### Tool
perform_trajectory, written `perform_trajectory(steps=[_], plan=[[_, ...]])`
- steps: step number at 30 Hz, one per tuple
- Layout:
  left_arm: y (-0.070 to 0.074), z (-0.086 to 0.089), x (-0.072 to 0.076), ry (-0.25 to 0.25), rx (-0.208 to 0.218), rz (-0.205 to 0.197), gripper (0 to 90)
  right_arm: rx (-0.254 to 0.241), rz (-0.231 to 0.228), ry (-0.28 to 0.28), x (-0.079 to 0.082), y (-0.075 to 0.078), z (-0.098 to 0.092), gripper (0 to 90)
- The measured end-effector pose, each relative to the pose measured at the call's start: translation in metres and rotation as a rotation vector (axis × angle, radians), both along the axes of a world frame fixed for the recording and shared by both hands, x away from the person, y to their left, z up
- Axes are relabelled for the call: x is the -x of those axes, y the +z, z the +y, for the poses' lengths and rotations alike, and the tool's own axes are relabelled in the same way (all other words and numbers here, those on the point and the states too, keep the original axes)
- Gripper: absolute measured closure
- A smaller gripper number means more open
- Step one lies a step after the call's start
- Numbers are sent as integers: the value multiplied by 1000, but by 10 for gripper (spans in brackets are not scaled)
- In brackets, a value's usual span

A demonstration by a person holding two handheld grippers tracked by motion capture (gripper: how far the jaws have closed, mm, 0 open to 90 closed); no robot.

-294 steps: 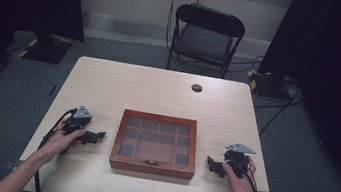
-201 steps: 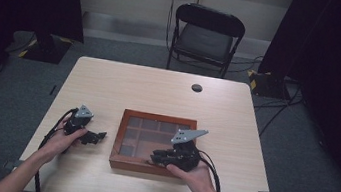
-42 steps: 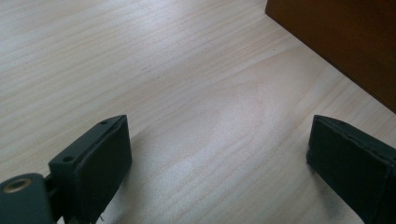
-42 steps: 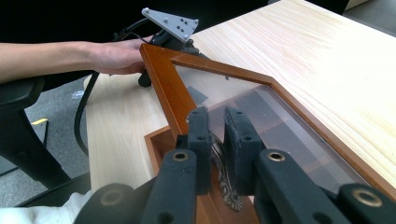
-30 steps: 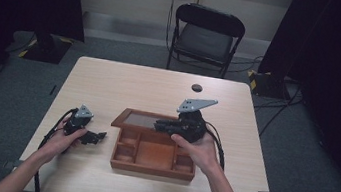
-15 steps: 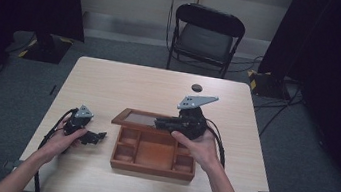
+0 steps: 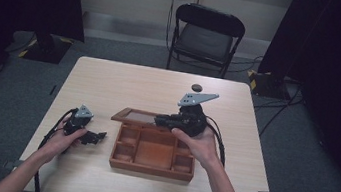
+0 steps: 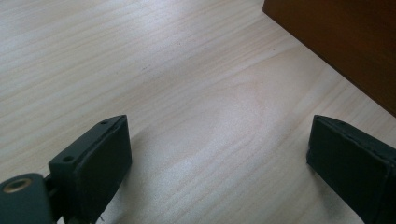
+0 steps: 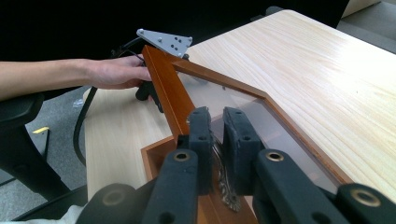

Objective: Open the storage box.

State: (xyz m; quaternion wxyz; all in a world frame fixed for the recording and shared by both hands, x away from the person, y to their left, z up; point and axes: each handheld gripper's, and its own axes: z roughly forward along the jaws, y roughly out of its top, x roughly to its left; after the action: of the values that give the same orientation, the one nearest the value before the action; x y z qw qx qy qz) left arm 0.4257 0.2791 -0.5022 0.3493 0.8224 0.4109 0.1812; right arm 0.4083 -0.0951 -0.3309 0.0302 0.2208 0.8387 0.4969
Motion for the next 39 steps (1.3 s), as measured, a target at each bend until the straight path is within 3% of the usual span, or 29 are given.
perform_trajectory(steps=[39], plan=[[0, 0, 0, 3, 1, 1, 60, -9, -34, -7, -12, 12, 0, 853]])
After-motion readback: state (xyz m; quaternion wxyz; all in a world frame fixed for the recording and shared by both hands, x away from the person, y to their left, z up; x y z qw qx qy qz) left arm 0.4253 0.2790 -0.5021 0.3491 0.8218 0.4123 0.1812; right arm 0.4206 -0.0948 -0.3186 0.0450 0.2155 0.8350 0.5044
